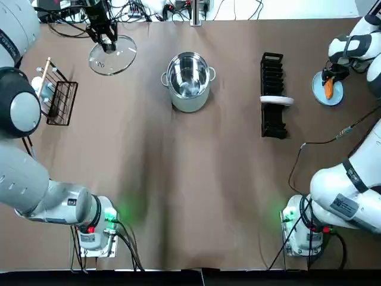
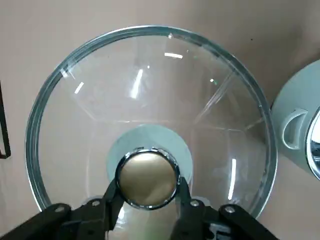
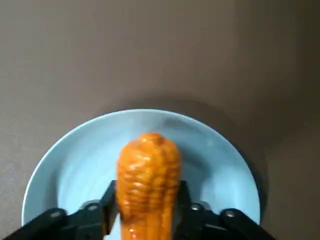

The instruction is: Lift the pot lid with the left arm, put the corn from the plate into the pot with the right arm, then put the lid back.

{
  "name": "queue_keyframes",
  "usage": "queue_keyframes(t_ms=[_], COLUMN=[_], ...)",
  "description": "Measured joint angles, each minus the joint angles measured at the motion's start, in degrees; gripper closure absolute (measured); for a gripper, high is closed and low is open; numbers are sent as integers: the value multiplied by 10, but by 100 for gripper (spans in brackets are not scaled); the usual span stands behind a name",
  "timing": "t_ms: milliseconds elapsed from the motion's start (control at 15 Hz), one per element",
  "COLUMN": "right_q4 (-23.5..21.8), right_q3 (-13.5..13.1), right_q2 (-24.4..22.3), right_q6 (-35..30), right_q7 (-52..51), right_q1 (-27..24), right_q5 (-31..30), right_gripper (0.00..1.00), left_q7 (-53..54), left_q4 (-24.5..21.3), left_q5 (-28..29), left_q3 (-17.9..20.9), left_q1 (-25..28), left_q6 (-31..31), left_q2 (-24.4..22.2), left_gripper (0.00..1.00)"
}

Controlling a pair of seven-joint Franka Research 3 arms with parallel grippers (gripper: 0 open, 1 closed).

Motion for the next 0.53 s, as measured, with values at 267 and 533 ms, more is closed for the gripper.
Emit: queue_keyframes(t_ms=[267, 533], right_q4=[0, 7], right_q3=[1, 9], right_q2=[0, -9], right_q6=[18, -3], right_q7=[0, 1], right_q1=[-4, 6], right_q5=[0, 0], right_gripper=[60, 60], left_q7=[0, -2], left_q4=[-1, -1], left_q5=[0, 0], left_q3=[0, 0], left_q1=[0, 0], left_q6=[0, 5], left_q2=[0, 0], left_gripper=[53, 53])
